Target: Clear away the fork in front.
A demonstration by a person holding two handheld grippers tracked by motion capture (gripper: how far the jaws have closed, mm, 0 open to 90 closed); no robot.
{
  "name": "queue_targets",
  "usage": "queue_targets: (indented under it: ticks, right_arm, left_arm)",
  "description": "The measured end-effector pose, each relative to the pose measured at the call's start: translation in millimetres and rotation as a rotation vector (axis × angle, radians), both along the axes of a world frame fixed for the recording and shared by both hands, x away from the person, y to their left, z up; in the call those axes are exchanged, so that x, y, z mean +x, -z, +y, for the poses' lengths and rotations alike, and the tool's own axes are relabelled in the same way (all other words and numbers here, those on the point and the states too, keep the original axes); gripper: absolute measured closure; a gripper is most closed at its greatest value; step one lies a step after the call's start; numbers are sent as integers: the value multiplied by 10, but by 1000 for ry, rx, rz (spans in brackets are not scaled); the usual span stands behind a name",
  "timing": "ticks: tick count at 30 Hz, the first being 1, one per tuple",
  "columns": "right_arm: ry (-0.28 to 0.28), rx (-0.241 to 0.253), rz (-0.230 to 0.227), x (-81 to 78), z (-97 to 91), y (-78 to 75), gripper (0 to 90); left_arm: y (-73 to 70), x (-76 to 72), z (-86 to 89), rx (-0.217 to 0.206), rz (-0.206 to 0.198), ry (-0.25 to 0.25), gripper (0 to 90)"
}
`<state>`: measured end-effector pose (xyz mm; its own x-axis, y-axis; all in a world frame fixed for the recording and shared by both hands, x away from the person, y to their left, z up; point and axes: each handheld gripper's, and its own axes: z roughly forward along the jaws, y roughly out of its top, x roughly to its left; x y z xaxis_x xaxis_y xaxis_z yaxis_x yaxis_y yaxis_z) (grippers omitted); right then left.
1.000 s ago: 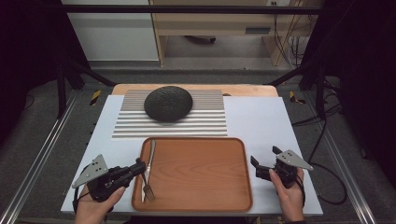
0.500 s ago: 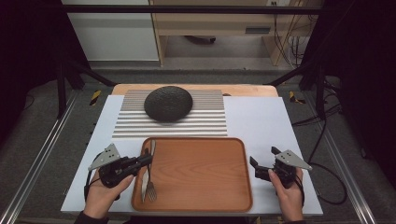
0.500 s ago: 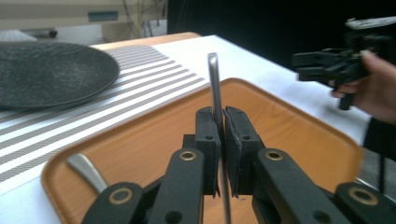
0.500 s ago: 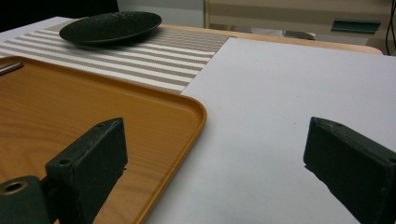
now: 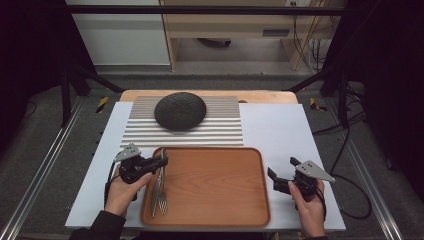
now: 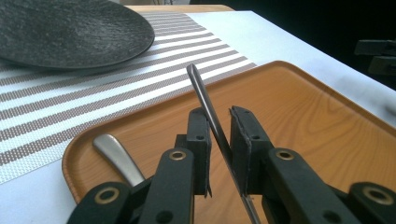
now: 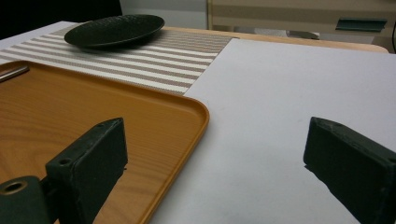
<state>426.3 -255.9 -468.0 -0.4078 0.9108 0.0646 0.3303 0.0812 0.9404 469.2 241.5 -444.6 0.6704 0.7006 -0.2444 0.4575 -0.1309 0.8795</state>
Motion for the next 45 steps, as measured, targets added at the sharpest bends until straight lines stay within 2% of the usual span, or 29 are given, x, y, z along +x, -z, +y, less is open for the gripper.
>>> queue_targets:
  ticks: [8,29,31,33,35,38,42,45]
  right_arm:
    - [-7,21,4,2,-15,-1,67]
    - [-25,18,5,3,5,3,67]
    - [-26,17,5,3,7,3,67]
    - [-29,16,3,0,8,0,67]
    - [-30,16,0,-1,7,-2,67]
    - [-30,16,-2,-5,6,-5,67]
    - [-35,17,-7,-10,16,-9,64]
    - [-36,18,-9,-11,19,-9,64]
  left_arm:
    - [46,10,24,-14,5,-22,772]
    - [92,33,2,-16,8,-39,761]
    - [91,26,6,-11,-1,-69,718]
    - [79,1,30,-18,-23,-120,597]
    - [66,-46,64,-47,-57,-162,582]
    - [49,-112,118,-54,-102,-223,512]
    - [29,-152,172,-25,-146,-268,439]
    - [64,-159,169,8,-166,-283,387]
